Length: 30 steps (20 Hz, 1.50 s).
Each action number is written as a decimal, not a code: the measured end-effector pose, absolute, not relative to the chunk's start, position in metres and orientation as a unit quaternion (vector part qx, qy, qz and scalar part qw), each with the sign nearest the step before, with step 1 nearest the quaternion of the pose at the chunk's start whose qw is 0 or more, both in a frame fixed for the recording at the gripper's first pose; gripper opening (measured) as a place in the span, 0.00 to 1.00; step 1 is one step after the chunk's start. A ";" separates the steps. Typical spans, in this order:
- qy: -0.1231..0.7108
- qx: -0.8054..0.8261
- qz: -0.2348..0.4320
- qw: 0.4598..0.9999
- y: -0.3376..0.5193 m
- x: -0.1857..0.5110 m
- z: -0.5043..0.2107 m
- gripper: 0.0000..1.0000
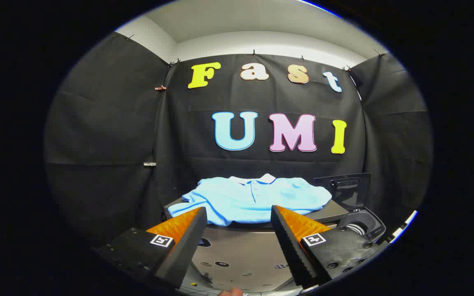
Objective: Put the clothes into the washing machine and then close the washing machine lid.
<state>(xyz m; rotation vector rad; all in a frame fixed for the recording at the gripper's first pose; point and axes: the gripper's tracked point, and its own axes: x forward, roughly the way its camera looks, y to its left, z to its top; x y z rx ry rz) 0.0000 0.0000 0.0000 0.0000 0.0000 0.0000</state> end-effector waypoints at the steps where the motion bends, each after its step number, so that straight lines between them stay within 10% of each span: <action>1: 0.001 -0.002 -0.002 1.000 -0.001 0.000 -0.001 0.98; 30: -0.002 0.009 -0.012 1.000 0.004 0.035 0.022 0.98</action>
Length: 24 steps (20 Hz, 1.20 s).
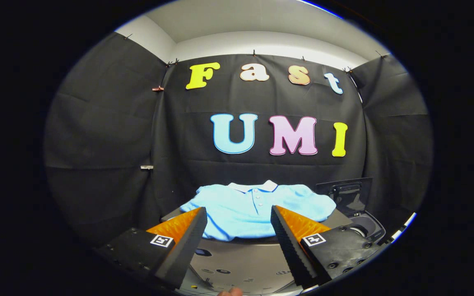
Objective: Put the clothes into the washing machine and then close the washing machine lid.
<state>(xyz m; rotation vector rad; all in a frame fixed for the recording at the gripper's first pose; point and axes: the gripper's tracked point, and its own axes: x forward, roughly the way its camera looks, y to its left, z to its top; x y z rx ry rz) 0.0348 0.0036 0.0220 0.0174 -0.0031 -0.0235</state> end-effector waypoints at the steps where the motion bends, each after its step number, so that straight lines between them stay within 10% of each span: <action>1: 0.000 0.017 -0.009 1.000 0.005 0.042 0.025 0.98; 24: 0.264 -0.003 -0.025 0.964 -0.050 0.228 -0.022 1.00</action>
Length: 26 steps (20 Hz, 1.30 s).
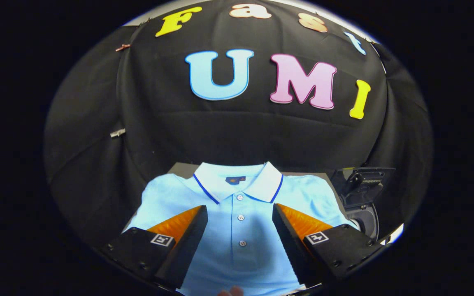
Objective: Put the clothes into the washing machine and then close the washing machine lid.
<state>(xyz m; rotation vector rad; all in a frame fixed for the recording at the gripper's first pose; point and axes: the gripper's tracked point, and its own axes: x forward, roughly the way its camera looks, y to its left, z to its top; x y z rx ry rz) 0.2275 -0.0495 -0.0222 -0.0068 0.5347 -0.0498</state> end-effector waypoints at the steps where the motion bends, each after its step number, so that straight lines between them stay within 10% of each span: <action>1: 0.279 -0.005 -0.025 0.960 -0.051 0.229 -0.029 1.00; 19: 0.479 0.018 -0.034 0.877 -0.055 0.229 -0.071 0.99; 26: 0.465 0.027 -0.052 0.883 -0.057 0.232 -0.069 0.41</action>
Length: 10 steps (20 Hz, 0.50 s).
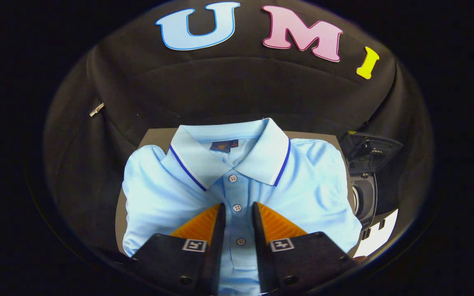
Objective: Put the clothes into the washing machine and then close the washing machine lid.
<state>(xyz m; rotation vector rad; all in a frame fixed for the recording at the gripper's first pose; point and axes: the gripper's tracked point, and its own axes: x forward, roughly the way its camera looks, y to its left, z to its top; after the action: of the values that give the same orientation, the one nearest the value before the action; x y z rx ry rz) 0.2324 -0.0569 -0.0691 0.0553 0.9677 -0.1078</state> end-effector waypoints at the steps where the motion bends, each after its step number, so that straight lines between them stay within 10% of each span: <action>1: 0.462 0.028 -0.052 0.885 -0.061 0.233 -0.069 0.31; 5: 0.448 0.024 -0.052 0.892 -0.060 0.236 -0.068 0.10; 10: 0.433 0.012 -0.049 0.900 -0.059 0.235 -0.067 0.10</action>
<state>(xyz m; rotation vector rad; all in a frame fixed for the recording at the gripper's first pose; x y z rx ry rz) 0.2353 -0.0591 -0.0667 0.0249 0.8969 -0.1022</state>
